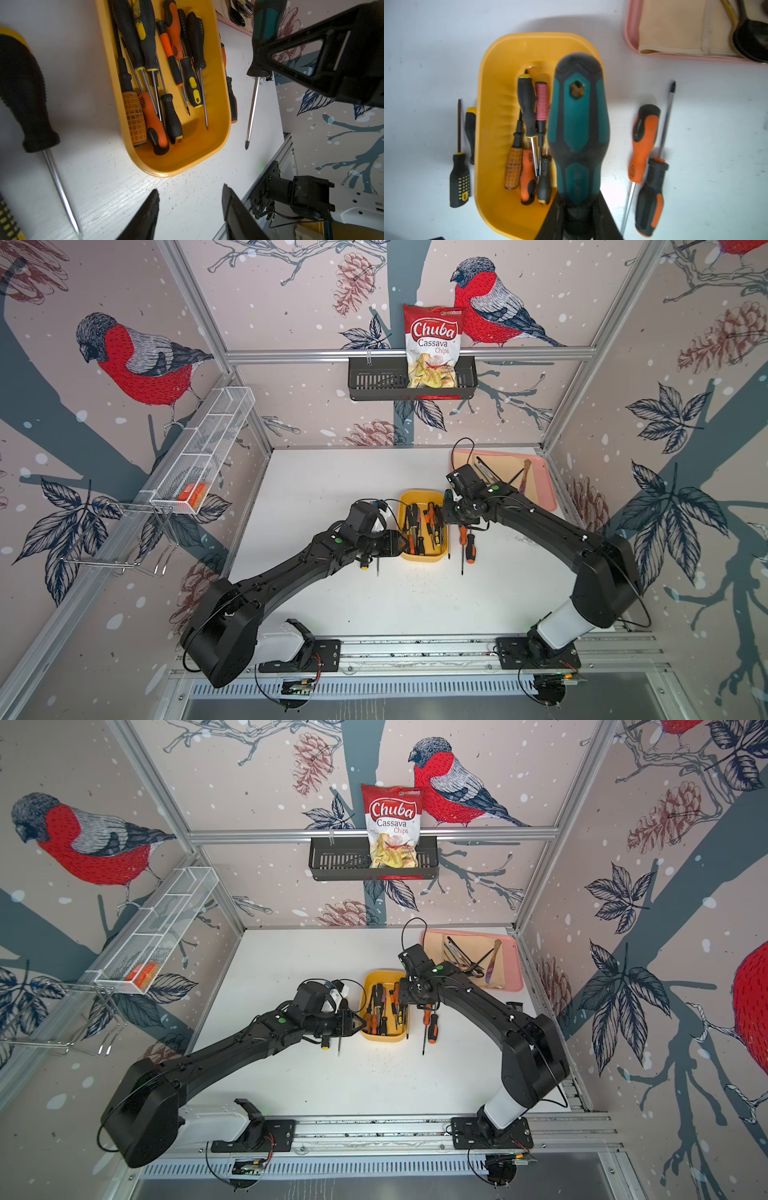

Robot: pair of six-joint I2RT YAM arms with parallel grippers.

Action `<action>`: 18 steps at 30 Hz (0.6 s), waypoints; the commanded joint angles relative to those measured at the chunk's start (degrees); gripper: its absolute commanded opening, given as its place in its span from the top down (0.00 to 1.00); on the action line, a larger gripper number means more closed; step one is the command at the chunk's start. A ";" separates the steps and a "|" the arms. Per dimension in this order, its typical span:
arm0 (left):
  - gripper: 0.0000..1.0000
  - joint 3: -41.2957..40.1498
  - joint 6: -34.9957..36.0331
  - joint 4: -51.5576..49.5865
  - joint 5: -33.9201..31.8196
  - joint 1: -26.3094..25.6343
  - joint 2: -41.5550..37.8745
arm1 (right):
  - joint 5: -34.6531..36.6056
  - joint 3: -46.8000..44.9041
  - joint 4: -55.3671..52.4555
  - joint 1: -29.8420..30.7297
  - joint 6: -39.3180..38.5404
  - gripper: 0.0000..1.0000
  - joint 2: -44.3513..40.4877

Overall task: Take out the screwdriver from the storage box
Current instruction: Place the screwdriver at the center of the board.

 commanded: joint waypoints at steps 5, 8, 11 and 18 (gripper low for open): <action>0.49 0.83 -0.45 3.51 -0.39 -1.15 1.13 | 2.05 -7.60 -2.38 -7.60 -3.24 0.88 -4.72; 0.49 0.66 -0.63 3.70 -0.44 -1.37 1.31 | 3.63 -9.72 -2.26 -10.06 -4.14 0.88 -4.49; 0.49 0.41 -0.73 3.79 -0.68 -1.54 1.22 | 4.11 -11.41 -0.67 -12.02 -5.10 0.88 -3.46; 0.49 -0.37 -0.65 2.94 -1.66 -1.56 0.11 | 3.45 -12.62 2.55 -14.25 -6.96 0.88 0.49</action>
